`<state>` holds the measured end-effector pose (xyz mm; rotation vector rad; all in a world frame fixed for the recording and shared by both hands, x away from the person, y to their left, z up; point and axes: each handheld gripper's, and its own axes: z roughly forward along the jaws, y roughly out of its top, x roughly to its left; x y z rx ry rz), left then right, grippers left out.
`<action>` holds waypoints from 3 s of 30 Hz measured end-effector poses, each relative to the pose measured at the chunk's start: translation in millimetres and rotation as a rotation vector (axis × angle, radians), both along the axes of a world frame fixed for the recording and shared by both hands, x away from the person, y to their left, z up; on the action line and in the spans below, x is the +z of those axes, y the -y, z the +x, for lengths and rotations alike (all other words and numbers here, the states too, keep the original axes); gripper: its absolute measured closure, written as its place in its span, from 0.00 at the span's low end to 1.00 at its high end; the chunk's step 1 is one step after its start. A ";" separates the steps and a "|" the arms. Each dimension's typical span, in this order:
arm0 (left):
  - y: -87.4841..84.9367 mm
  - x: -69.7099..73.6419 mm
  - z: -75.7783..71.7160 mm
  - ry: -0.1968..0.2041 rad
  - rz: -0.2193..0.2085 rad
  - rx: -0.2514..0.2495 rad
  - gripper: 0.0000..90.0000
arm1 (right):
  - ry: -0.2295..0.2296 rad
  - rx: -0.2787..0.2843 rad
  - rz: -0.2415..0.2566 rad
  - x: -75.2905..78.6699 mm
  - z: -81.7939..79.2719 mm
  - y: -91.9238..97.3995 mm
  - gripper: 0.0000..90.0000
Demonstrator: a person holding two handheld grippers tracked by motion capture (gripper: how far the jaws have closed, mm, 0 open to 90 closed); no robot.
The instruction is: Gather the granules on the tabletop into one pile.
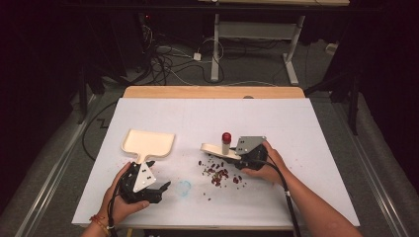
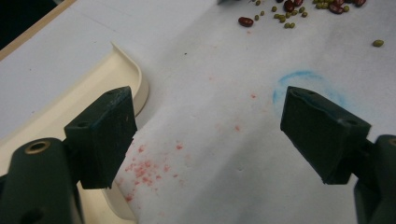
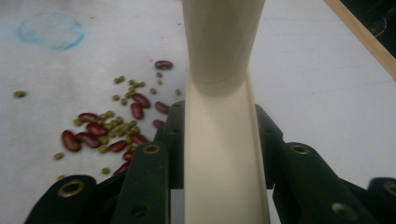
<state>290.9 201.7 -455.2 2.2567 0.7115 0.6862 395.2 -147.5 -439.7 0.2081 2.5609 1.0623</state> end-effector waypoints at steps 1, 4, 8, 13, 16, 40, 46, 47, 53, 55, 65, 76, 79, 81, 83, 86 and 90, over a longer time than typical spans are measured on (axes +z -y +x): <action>0.2 0.2 -0.1 0.001 0.002 -0.001 0.20 | -0.004 0.011 0.000 0.8 -2.6 0.4 0.74; 0.1 0.5 -0.8 0.003 0.000 -0.001 0.20 | -0.012 0.036 -0.009 4.7 -10.4 1.4 0.75; -0.1 0.2 -1.8 0.004 0.009 -0.001 0.20 | 0.010 0.024 -0.011 7.7 -14.8 3.3 0.75; -0.7 1.4 -2.4 0.014 0.013 -0.001 0.20 | 0.059 -0.003 0.038 28.1 -21.2 6.3 0.75; -1.5 2.5 -2.8 0.018 0.007 0.002 0.20 | 0.053 -0.017 0.074 34.5 -25.0 6.1 0.75; -11.3 5.0 -3.3 0.027 -0.010 0.040 0.20 | -0.328 0.099 0.090 5.1 -111.0 69.0 0.75; -4.7 6.3 -2.2 0.034 -0.004 0.029 0.20 | -0.303 0.079 0.082 7.5 -92.8 91.8 0.75; -3.8 5.5 -1.3 0.031 -0.007 0.027 0.20 | -0.287 0.089 0.063 9.5 -86.1 90.8 0.75; -1.0 3.2 0.8 0.019 0.008 0.012 0.20 | -0.254 0.128 0.069 12.5 -65.9 80.8 0.75; -1.3 3.1 0.4 0.019 0.008 0.013 0.20 | -0.247 0.130 0.072 12.9 -62.6 78.7 0.75; -4.4 3.5 -1.8 0.020 0.006 0.021 0.20 | -0.199 0.152 0.176 23.7 -56.1 66.3 0.75; -8.0 4.9 -4.0 0.027 0.001 0.028 0.20 | -0.097 -0.152 0.158 38.9 -75.1 99.5 0.75; -7.0 5.3 -3.3 0.024 0.004 0.022 0.20 | -0.085 -0.242 0.139 32.2 -74.6 104.5 0.75; -5.6 5.5 -2.4 0.028 0.000 0.022 0.20 | -0.085 -0.293 0.137 28.1 -70.2 103.9 0.75; -4.5 5.7 -1.5 0.025 0.004 0.016 0.20 | -0.068 -0.347 0.127 23.4 -65.4 98.6 0.75; -2.5 5.1 -0.2 0.025 0.005 0.011 0.20 | -0.033 -0.428 0.097 14.4 -58.1 83.1 0.75; -2.5 4.9 -0.1 0.024 0.003 0.010 0.20 | -0.017 -0.484 0.084 6.7 -55.4 56.3 0.75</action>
